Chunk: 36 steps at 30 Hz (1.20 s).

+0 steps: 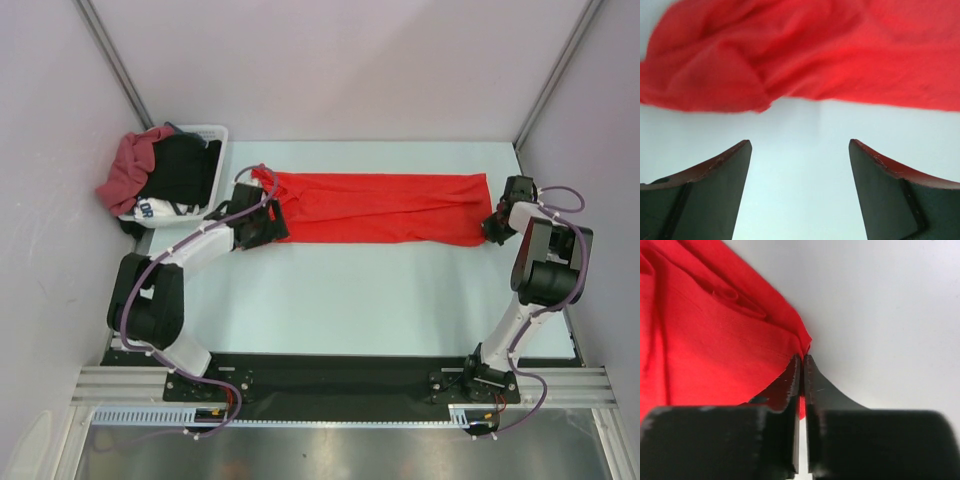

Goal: Fold and stack the tank tops
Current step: Fold the tank top

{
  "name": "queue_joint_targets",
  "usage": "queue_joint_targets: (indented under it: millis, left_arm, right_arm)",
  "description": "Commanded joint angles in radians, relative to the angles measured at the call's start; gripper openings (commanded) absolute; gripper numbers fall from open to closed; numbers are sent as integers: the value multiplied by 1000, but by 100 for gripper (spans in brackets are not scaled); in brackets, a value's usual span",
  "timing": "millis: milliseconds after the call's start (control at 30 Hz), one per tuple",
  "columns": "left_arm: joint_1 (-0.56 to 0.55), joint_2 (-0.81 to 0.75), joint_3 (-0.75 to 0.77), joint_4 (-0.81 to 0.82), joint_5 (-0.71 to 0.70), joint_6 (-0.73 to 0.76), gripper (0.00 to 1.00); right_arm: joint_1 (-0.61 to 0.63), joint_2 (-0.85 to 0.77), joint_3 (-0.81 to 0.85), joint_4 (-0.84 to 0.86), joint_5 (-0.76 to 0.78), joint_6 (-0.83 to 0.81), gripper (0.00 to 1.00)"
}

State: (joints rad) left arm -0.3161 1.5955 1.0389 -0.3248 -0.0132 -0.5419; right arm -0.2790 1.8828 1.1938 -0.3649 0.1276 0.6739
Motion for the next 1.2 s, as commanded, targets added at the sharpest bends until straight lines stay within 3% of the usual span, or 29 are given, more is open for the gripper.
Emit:
queue_joint_targets:
  millis: [0,233,400,433,533,567,633,667,800,833,1033,1133,1167]
  left_arm:
    - [26,-71,-82,69,36,-15,84]
    - [60,-108,-195,99,-31,-82,81]
    - [98,-7,-157,167,-68,-156,75]
    - [113,21,-136,171,-76,-167,73]
    - [143,145,-30,179,-100,-193,52]
    - [146,202,25,182,-109,-202,37]
    - [150,286,132,176,-146,-205,19]
    - [150,316,177,168,-146,-202,15]
    - [149,490,451,76,-175,-182,14]
    - [149,574,584,61,-177,-176,15]
    - [150,944,1175,-105,-108,-187,18]
    - [150,1072,1334,-103,-61,-234,17]
    - [150,1086,1342,-64,-50,-251,17]
  right_arm:
    - [0,41,18,12,12,39,0]
    - [0,-117,-154,23,113,93,0]
    - [-2,-227,-270,-2,115,118,0]
    - [-6,-244,-284,-14,116,131,0]
    - [-41,-298,-322,-80,101,176,0]
    - [-55,-313,-335,-119,95,184,0]
    - [-71,-382,-396,-138,63,197,0]
    - [-71,-419,-422,-143,55,200,0]
    - [-20,-608,-563,-126,-37,193,0]
    - [18,-672,-582,-124,-86,188,0]
    - [179,-754,-596,-293,-180,199,0]
    - [325,-803,-620,-345,-194,268,0]
    - [430,-821,-626,-348,-191,295,0]
